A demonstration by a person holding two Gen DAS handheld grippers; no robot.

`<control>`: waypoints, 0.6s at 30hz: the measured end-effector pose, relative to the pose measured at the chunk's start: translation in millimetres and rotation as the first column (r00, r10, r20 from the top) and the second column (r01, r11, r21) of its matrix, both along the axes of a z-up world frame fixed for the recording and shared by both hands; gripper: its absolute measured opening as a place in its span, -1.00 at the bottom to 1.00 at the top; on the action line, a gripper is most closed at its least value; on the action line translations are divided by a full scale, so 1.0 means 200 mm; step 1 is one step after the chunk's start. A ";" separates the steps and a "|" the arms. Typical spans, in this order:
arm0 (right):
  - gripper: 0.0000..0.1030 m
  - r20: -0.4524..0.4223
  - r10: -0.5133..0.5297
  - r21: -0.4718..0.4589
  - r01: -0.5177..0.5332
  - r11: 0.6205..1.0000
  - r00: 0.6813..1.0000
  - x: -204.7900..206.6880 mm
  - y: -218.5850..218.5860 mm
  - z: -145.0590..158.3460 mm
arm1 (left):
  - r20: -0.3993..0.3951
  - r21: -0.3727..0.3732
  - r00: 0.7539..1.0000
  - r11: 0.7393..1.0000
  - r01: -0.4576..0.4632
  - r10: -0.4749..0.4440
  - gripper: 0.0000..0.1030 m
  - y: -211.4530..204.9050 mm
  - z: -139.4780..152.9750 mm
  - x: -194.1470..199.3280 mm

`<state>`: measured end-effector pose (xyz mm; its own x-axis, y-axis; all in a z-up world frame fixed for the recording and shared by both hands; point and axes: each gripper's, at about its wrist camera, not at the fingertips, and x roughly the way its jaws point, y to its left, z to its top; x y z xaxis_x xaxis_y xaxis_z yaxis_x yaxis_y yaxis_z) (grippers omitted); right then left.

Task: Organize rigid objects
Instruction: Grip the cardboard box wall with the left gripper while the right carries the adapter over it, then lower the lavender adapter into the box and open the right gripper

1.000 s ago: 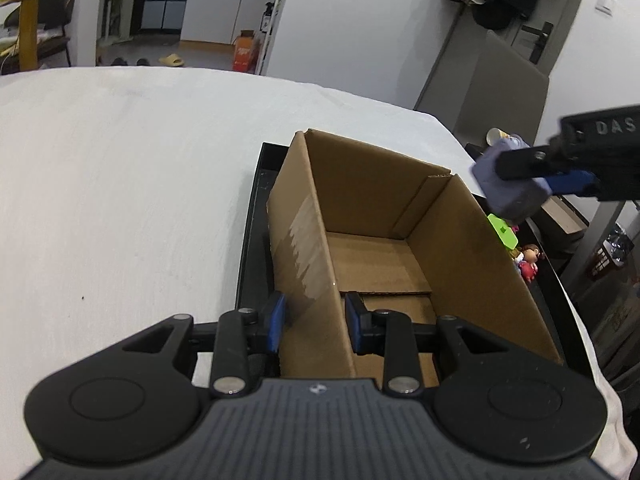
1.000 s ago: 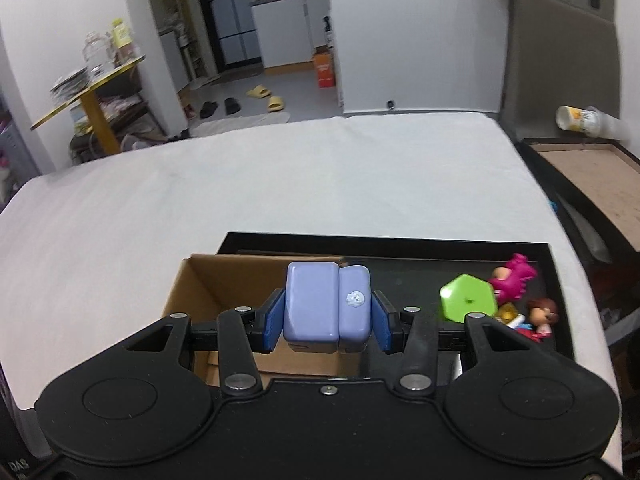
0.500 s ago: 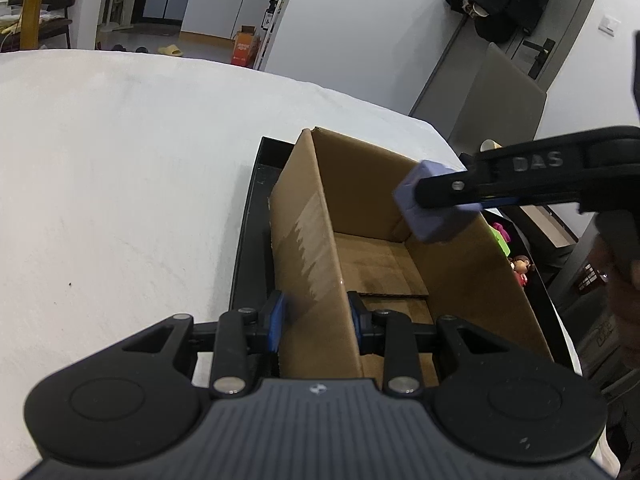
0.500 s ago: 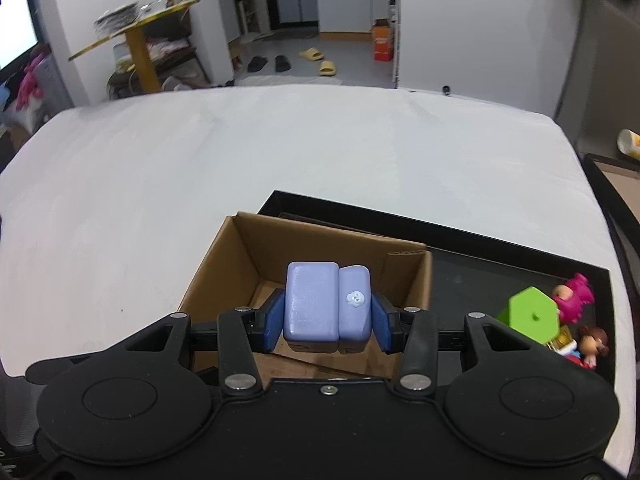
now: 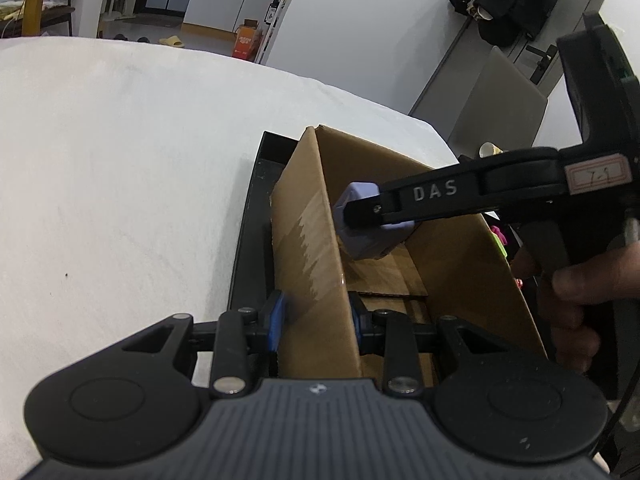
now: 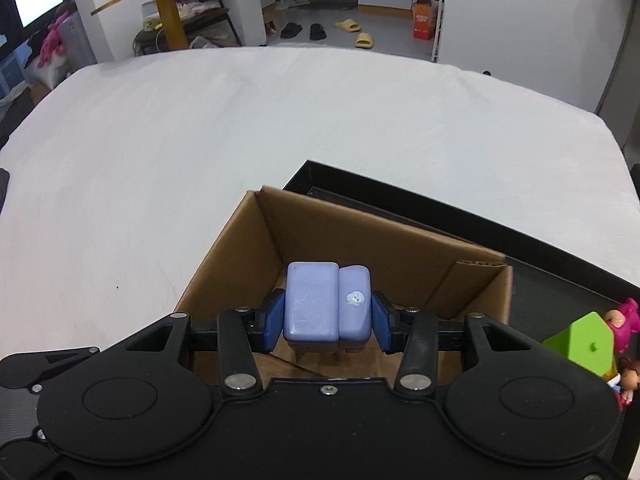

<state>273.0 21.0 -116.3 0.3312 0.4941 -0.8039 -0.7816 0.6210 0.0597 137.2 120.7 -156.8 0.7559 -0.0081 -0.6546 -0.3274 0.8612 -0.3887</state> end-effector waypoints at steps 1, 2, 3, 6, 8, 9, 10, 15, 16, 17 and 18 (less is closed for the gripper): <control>-0.15 0.000 0.004 -0.001 -0.004 1.000 1.000 0.00 0.01 -0.01 | -0.001 -0.005 1.000 1.000 -0.003 0.003 -0.42 0.00 0.00 0.00; -0.15 0.000 0.008 -0.003 -0.008 1.000 1.000 -0.01 0.01 -0.01 | -0.001 -0.009 1.000 1.000 -0.004 0.004 -0.42 0.01 0.00 0.00; -0.15 0.001 0.011 -0.004 -0.011 1.000 1.000 -0.01 0.02 -0.02 | -0.001 -0.011 1.000 1.000 -0.008 0.007 -0.42 0.01 0.00 0.00; -0.14 -0.008 0.008 0.000 -0.008 1.000 1.000 -0.01 0.04 -0.03 | 0.000 -0.015 1.000 1.000 -0.009 0.009 -0.42 0.02 0.00 0.00; -0.13 -0.010 0.001 0.003 -0.001 1.000 1.000 0.00 0.06 -0.04 | -0.002 -0.017 1.000 1.000 -0.007 0.007 -0.42 0.03 0.01 0.01; -0.09 -0.002 0.000 0.003 0.000 1.000 1.000 -0.01 0.06 -0.03 | -0.005 -0.021 1.000 1.000 -0.007 0.007 -0.42 0.03 0.01 0.01; -0.08 0.006 0.014 -0.006 -0.014 1.000 1.000 -0.01 0.06 -0.02 | -0.003 -0.020 1.000 1.000 -0.010 0.010 -0.42 0.03 0.01 0.01; -0.02 0.004 0.062 -0.038 -0.062 0.997 0.998 0.00 0.03 0.08 | -0.012 -0.022 1.000 1.000 -0.006 0.006 -0.42 0.04 0.01 0.02; -0.02 0.005 0.071 -0.044 -0.071 0.997 0.997 -0.01 0.02 0.10 | -0.011 -0.018 1.000 1.000 -0.003 0.003 -0.42 0.04 0.02 0.02; -0.01 0.010 0.083 -0.052 -0.083 0.995 0.996 -0.01 0.01 0.12 | -0.010 -0.017 1.000 1.000 0.001 -0.001 -0.42 0.04 0.02 0.02; -0.01 0.016 0.093 -0.060 -0.092 0.994 0.995 -0.02 0.00 0.14 | -0.009 -0.011 1.000 1.000 0.005 -0.005 -0.42 0.03 0.03 0.01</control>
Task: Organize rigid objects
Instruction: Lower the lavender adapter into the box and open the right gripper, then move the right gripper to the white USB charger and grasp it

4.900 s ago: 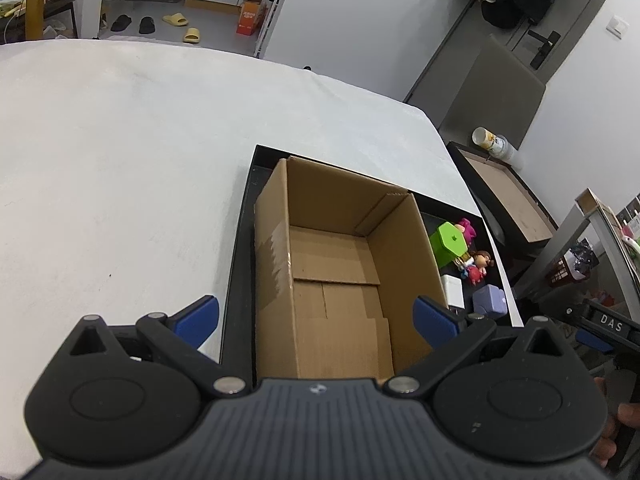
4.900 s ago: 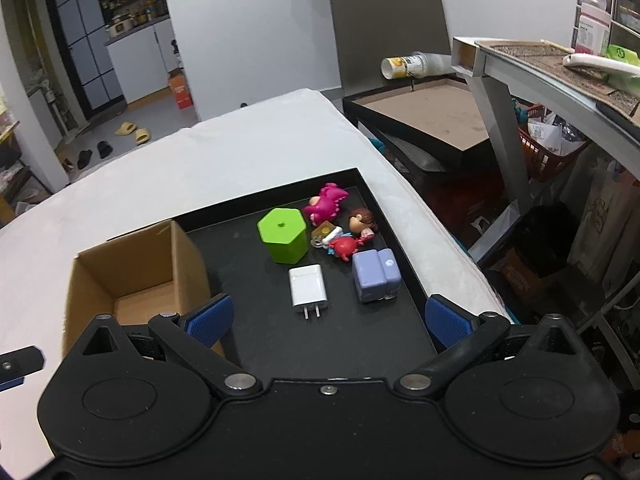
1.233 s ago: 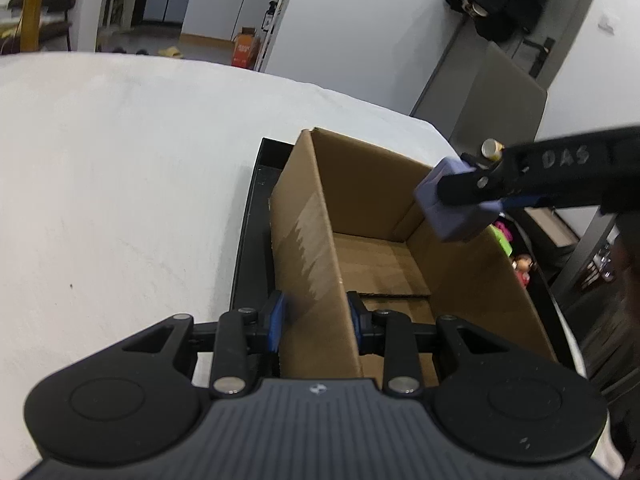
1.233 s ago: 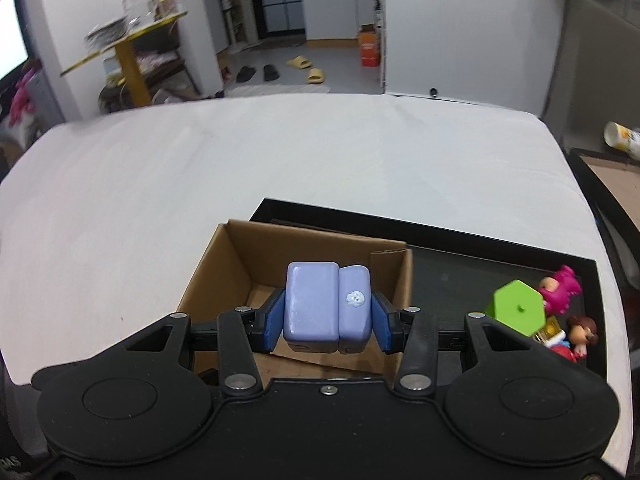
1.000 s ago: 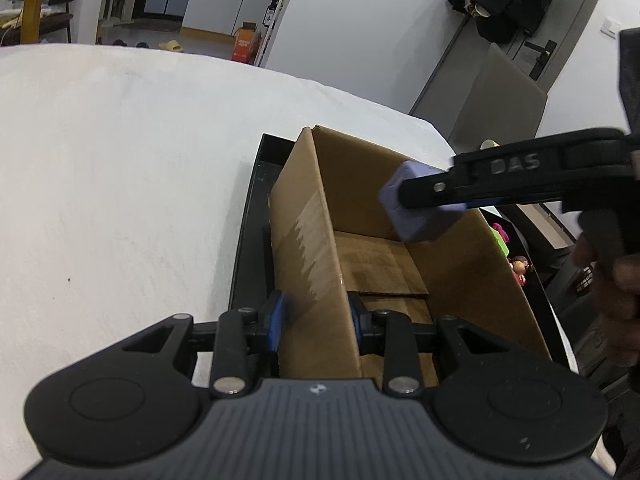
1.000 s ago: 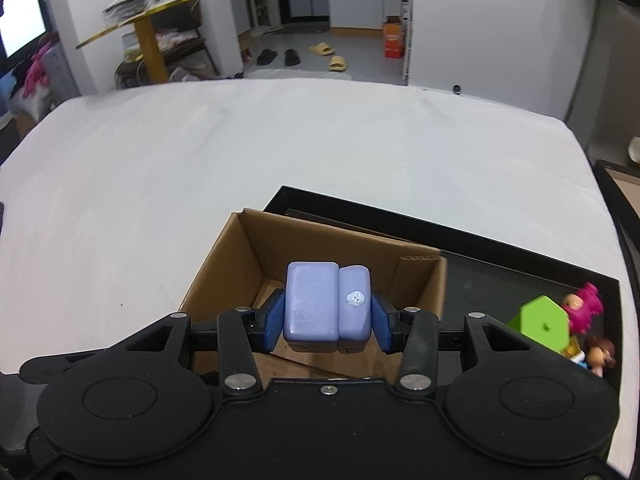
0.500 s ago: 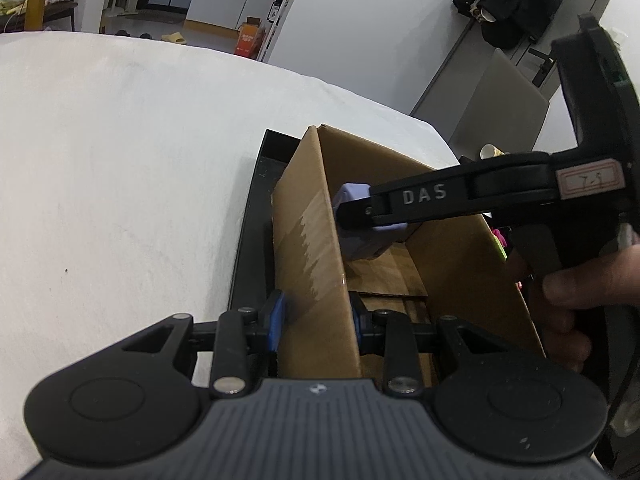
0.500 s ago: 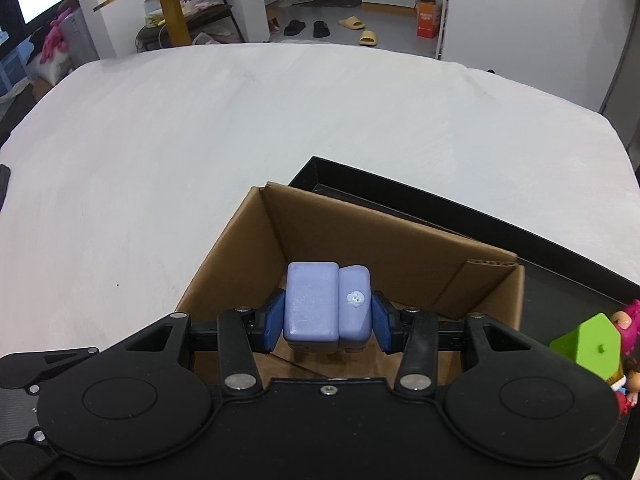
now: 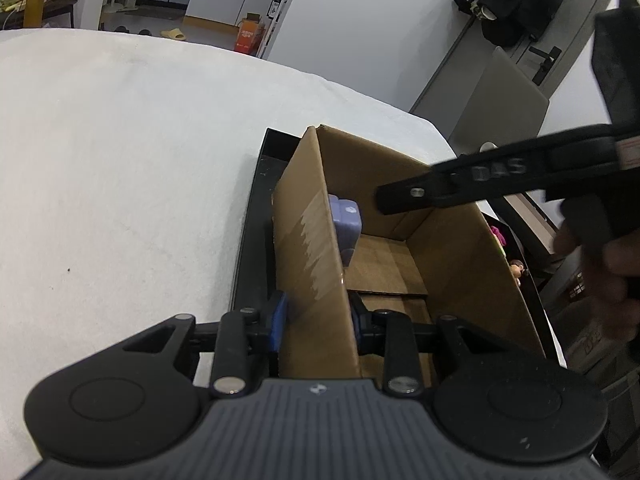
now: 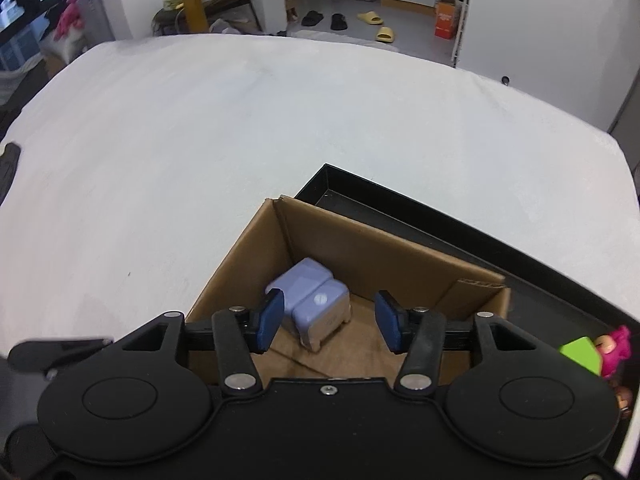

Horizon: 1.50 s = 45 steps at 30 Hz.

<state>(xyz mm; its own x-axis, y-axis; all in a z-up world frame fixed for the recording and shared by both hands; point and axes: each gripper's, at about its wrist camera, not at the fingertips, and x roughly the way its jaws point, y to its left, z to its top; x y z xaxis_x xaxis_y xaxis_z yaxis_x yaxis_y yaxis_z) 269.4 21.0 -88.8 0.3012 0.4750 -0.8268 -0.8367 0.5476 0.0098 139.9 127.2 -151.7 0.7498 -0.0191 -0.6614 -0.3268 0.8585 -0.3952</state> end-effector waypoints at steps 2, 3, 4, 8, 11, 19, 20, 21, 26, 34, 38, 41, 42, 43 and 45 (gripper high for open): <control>-0.01 0.015 0.018 -0.017 -0.018 1.000 1.000 -0.01 -0.03 0.04 | 0.004 0.035 1.000 0.999 0.009 -0.010 -0.42 -0.01 0.02 0.00; -0.01 0.017 0.025 -0.023 -0.024 0.999 1.000 -0.02 -0.05 0.05 | 0.007 0.054 1.000 0.998 0.012 -0.012 -0.42 -0.02 0.02 0.00; -0.01 0.019 0.031 -0.030 -0.030 0.999 0.999 -0.02 -0.06 0.07 | 0.008 0.068 1.000 0.998 0.013 -0.013 -0.42 -0.03 0.03 0.00; 0.00 0.016 0.084 -0.082 -0.083 0.993 0.996 -0.06 -0.14 0.10 | 0.011 0.099 1.000 0.995 0.028 -0.030 -0.42 -0.05 0.03 -0.01; 0.00 0.008 0.104 -0.103 -0.103 0.989 0.995 -0.08 -0.21 0.15 | 0.014 0.111 0.999 0.993 0.036 -0.038 -0.42 -0.05 0.05 -0.02; -0.01 0.049 0.105 -0.069 -0.101 0.992 0.993 -0.09 -0.44 0.25 | 0.003 0.162 0.999 0.986 0.050 -0.051 -0.44 -0.08 0.07 -0.04; -0.01 0.055 0.101 -0.066 -0.097 0.993 0.993 -0.08 -0.46 0.26 | 0.003 0.161 0.999 0.986 0.053 -0.054 -0.44 -0.08 0.07 -0.04; -0.01 0.061 0.095 -0.061 -0.092 0.994 0.994 -0.07 -0.50 0.27 | 0.003 0.166 0.998 0.985 0.055 -0.056 -0.44 -0.08 0.07 -0.04; -0.01 0.091 0.053 -0.040 -0.049 0.998 0.994 -0.01 -0.65 0.30 | 0.008 0.185 0.998 0.981 0.067 -0.070 -0.61 -0.10 0.08 -0.04; 0.00 0.100 -0.095 0.026 0.093 0.995 0.990 0.12 -0.86 0.22 | 0.013 0.222 0.998 0.973 0.064 -0.068 -0.64 -0.13 0.08 -0.05; -0.01 0.120 -0.147 0.012 0.147 0.989 0.982 0.16 -0.94 0.11 | 0.012 0.218 0.998 0.974 0.064 -0.068 -0.64 -0.12 0.08 -0.05; -0.01 0.120 -0.179 -0.003 0.180 0.984 0.977 0.19 -1.00 0.04 | 0.012 0.236 0.998 0.970 0.064 -0.069 -0.64 -0.13 0.08 -0.05; -0.01 0.121 -0.187 -0.006 0.189 0.982 0.975 0.20 -1.01 0.01 | 0.012 0.242 0.997 0.968 0.066 -0.071 -0.64 -0.14 0.08 -0.05; -0.01 0.119 -0.196 -0.009 0.198 0.980 0.973 0.21 -1.02 0.00 | 0.014 0.242 0.997 0.968 0.065 -0.071 -0.64 -0.14 0.08 -0.05; -0.01 0.108 -0.220 -0.017 0.223 0.975 0.969 0.23 -1.04 -0.03 | 0.017 0.237 0.997 0.969 0.064 -0.070 -0.64 -0.14 0.08 -0.05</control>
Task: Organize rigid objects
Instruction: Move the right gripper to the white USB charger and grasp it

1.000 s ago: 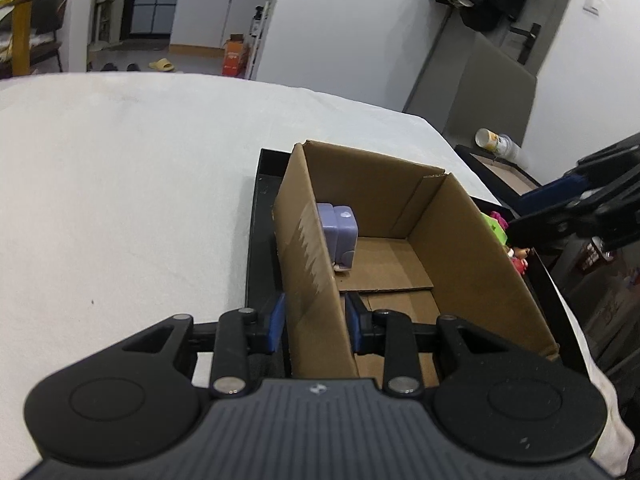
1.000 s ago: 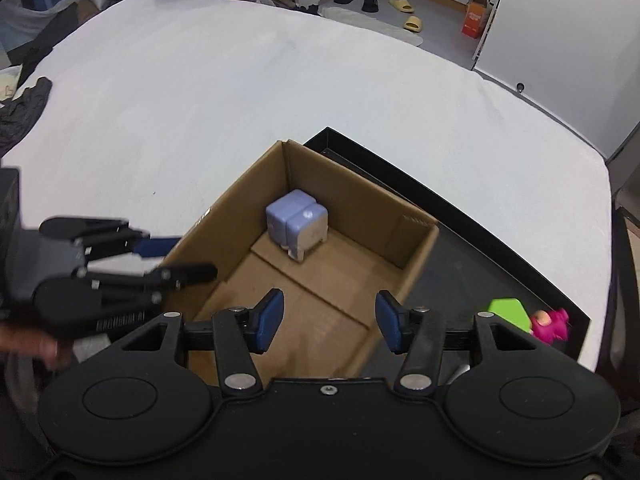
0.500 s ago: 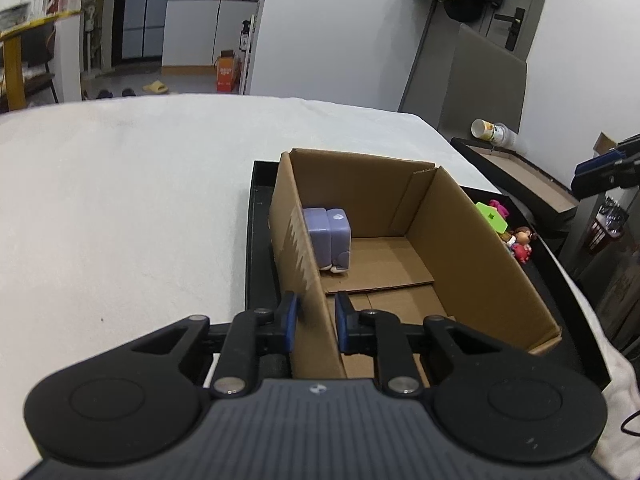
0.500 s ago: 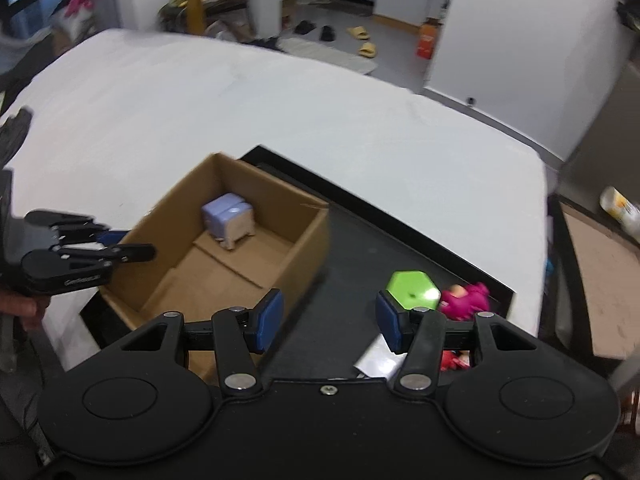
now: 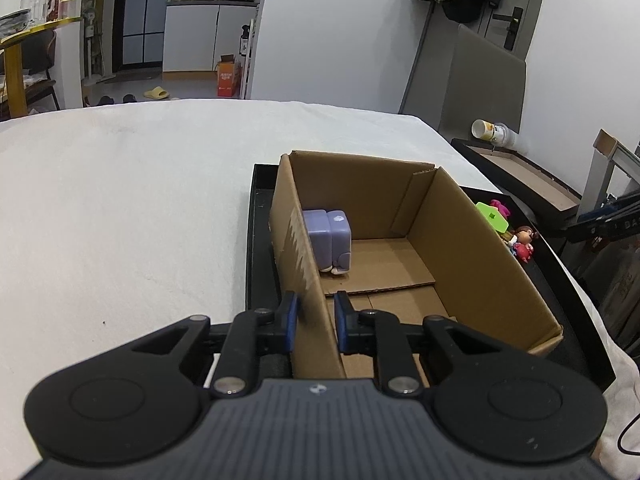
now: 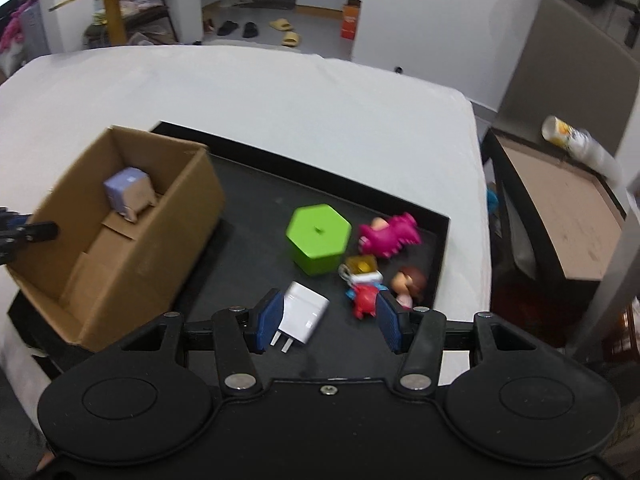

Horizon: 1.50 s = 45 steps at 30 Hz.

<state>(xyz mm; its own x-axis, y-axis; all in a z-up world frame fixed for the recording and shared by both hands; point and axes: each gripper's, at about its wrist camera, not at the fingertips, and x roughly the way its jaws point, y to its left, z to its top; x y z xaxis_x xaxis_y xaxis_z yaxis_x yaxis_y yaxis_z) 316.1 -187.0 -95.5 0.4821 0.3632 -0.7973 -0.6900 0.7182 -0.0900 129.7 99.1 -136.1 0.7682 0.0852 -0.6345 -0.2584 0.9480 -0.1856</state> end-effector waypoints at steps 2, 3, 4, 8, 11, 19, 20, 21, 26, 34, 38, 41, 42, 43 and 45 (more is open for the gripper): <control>-0.01 -0.010 -0.015 0.002 0.015 1.000 1.000 0.02 -0.01 -0.02 | 0.001 -0.013 1.000 1.000 -0.003 0.003 -0.64 0.01 0.00 0.00; -0.01 -0.013 -0.018 0.004 0.018 1.000 1.000 0.02 0.00 -0.03 | 0.001 -0.020 1.000 1.000 -0.004 0.004 -0.64 0.02 0.00 0.00; -0.01 -0.018 -0.019 0.005 0.019 1.000 1.000 0.03 0.00 -0.04 | 0.001 -0.023 1.000 1.000 -0.004 0.004 -0.64 0.02 0.00 0.00; -0.01 -0.046 -0.030 0.005 0.030 1.000 0.999 0.03 0.03 -0.07 | 0.003 -0.034 1.000 0.999 -0.004 0.004 -0.64 0.03 0.00 -0.01; -0.01 -0.066 -0.038 0.003 0.038 0.999 0.997 0.03 0.06 -0.10 | 0.003 -0.053 1.000 0.999 -0.006 0.006 -0.64 0.05 -0.01 -0.01; -0.01 -0.137 -0.094 -0.033 0.090 0.995 0.986 0.01 0.15 -0.24 | -0.003 -0.094 1.000 0.995 -0.019 0.019 -0.63 0.08 -0.01 -0.01; -0.01 -0.146 -0.105 -0.036 0.101 0.994 0.984 0.01 0.15 -0.26 | -0.003 -0.100 1.000 0.995 -0.022 0.021 -0.63 0.09 -0.01 -0.01; -0.01 -0.155 -0.120 -0.035 0.116 0.993 0.981 0.00 0.15 -0.28 | -0.003 -0.103 1.000 0.994 -0.023 0.023 -0.63 0.09 -0.01 -0.01; -0.01 -0.208 -0.229 -0.021 0.230 0.973 0.951 0.00 0.13 -0.36 | -0.007 -0.110 1.000 0.994 -0.025 0.024 -0.63 0.09 -0.01 -0.01; 0.00 -0.240 -0.303 -0.002 0.311 0.950 0.922 0.01 0.14 -0.41 | -0.001 -0.124 1.000 0.992 -0.027 0.027 -0.62 0.10 -0.01 -0.01; 0.00 -0.247 -0.314 -0.014 0.321 0.947 0.917 0.04 0.16 -0.44 | 0.002 -0.151 0.999 0.988 -0.033 0.034 -0.62 0.11 -0.02 -0.01; 0.03 -0.224 -0.308 -0.028 0.310 0.950 0.925 0.03 0.19 -0.46 | 0.003 -0.159 0.999 0.987 -0.034 0.035 -0.62 0.12 -0.02 -0.01; 0.03 -0.216 -0.296 -0.033 0.297 0.954 0.930 0.03 0.20 -0.46 | 0.002 -0.162 0.999 0.986 -0.036 0.037 -0.62 0.12 -0.02 -0.01; 0.03 -0.209 -0.289 -0.032 0.289 0.957 0.934 0.03 0.20 -0.46 | 0.003 -0.165 0.999 0.986 -0.037 0.038 -0.62 0.12 -0.02 -0.01; 0.01 -0.207 -0.297 -0.029 0.298 0.954 0.932 0.04 0.19 -0.45 | 0.003 -0.170 0.999 0.985 -0.038 0.039 -0.61 0.13 -0.02 -0.01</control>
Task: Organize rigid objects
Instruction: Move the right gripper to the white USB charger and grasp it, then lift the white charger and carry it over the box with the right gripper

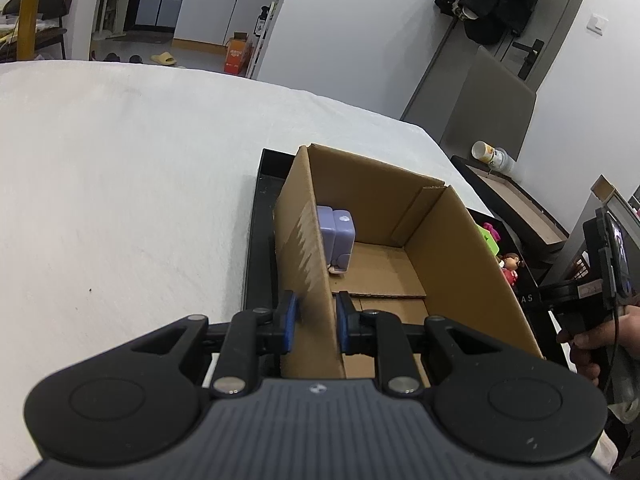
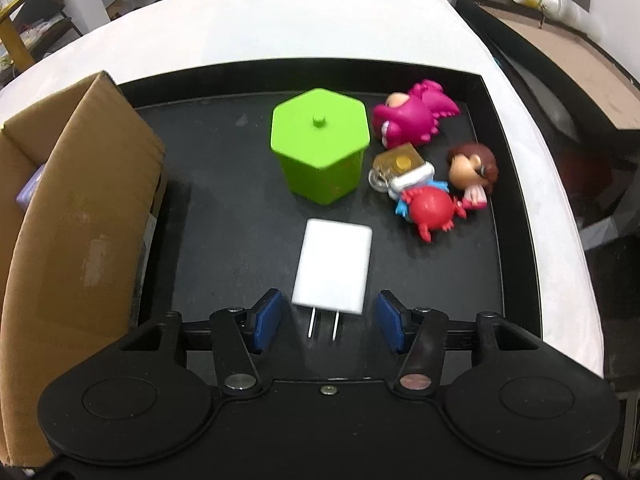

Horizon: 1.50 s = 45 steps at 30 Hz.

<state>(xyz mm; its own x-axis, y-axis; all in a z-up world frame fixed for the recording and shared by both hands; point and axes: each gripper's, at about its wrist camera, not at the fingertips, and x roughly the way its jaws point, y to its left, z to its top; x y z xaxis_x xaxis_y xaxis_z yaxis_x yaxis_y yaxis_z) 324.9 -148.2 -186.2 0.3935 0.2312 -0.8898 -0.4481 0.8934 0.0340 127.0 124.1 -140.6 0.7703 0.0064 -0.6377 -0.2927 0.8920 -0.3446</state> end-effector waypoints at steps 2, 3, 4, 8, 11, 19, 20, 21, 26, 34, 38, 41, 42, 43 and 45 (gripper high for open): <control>-0.16 0.005 0.001 -0.005 -0.001 1.000 1.000 0.01 0.00 0.00 | 0.000 -0.001 1.000 1.000 -0.001 0.001 -0.61 0.00 0.00 0.00; -0.29 0.010 0.008 -0.016 -0.008 1.000 1.000 0.00 -0.01 0.01 | 0.000 -0.001 1.000 1.000 0.000 0.000 -0.61 0.00 0.00 0.00; -0.29 0.005 0.015 -0.022 -0.015 1.000 1.000 0.00 -0.01 0.01 | -0.001 -0.001 1.000 1.000 0.000 0.000 -0.61 0.00 0.00 0.00; -0.29 -0.025 0.025 -0.030 -0.026 0.999 0.999 -0.01 -0.03 0.03 | -0.005 0.003 1.000 1.000 0.003 -0.003 -0.61 0.00 0.00 0.00; -0.30 -0.032 0.039 -0.027 -0.040 0.999 0.999 -0.05 -0.05 0.05 | -0.007 0.002 1.000 1.000 0.002 -0.002 -0.61 0.00 0.00 0.01; -0.30 -0.011 0.038 -0.007 -0.038 0.999 0.999 -0.09 -0.06 0.15 | -0.010 0.009 1.000 1.000 0.001 -0.001 -0.61 -0.01 0.01 0.01; -0.30 -0.002 0.037 0.001 -0.037 0.999 0.999 -0.09 -0.06 0.17 | -0.011 0.009 1.000 1.000 0.000 0.000 -0.61 -0.01 0.01 0.01; -0.30 0.005 0.037 0.010 -0.037 0.999 0.999 -0.09 -0.06 0.19 | -0.011 0.009 1.000 1.000 0.000 0.000 -0.61 -0.01 0.01 0.01; -0.30 0.034 0.049 0.048 -0.050 0.998 0.998 -0.07 -0.02 0.28 | -0.011 0.005 1.000 1.000 -0.004 0.004 -0.62 -0.01 0.00 0.01; -0.30 0.040 0.065 0.089 -0.068 0.994 0.997 -0.08 0.06 0.38 | -0.011 0.004 1.000 1.000 -0.007 0.007 -0.62 -0.01 0.00 0.01; -0.30 0.010 0.041 0.116 -0.042 0.992 0.999 -0.10 0.12 0.43 | -0.011 -0.002 1.000 1.000 -0.008 0.008 -0.62 0.00 0.00 0.01; -0.30 0.011 0.049 0.134 -0.050 0.990 0.999 -0.12 0.18 0.47 | -0.010 -0.001 1.000 1.000 -0.007 0.007 -0.62 0.00 0.00 0.01; -0.30 0.017 0.055 0.140 -0.056 0.989 0.998 -0.13 0.20 0.48 | -0.010 -0.003 1.000 1.000 -0.007 0.007 -0.61 0.00 0.00 0.01; -0.30 0.024 0.058 0.147 -0.061 0.987 0.998 -0.13 0.22 0.50 | -0.010 -0.006 1.000 1.000 -0.008 0.008 -0.62 0.00 0.00 0.01; -0.30 0.037 0.064 0.160 -0.069 0.985 0.997 -0.15 0.25 0.53 | -0.008 -0.011 1.000 1.000 -0.009 0.009 -0.62 0.01 0.00 0.01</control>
